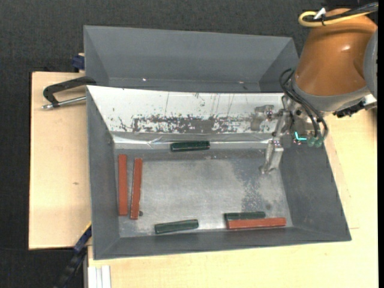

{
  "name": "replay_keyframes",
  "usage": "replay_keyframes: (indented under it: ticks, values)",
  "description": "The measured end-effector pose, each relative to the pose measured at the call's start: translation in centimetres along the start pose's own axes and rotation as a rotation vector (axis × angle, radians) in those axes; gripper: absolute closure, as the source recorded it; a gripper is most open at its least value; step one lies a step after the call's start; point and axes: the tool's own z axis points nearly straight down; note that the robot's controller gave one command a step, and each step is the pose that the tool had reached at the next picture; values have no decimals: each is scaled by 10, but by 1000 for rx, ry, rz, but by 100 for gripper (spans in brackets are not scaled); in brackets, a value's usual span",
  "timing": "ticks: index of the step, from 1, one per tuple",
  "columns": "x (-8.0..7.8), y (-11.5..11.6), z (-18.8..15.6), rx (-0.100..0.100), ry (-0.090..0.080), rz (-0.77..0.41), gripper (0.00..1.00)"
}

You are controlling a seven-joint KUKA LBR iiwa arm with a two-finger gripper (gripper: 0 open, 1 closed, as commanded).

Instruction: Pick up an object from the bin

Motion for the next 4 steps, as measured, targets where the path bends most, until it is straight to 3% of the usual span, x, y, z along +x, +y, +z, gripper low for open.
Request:
replay_keyframes:
  ticks: [1,2,3,4]
  values:
    - [-1,0,-5,1,-9,-1,0]
    - [11,2,9,3,-20,-38,0]
    - [28,13,70,1,-11,-65,0]
    - [62,4,97,-1,1,-51,0]
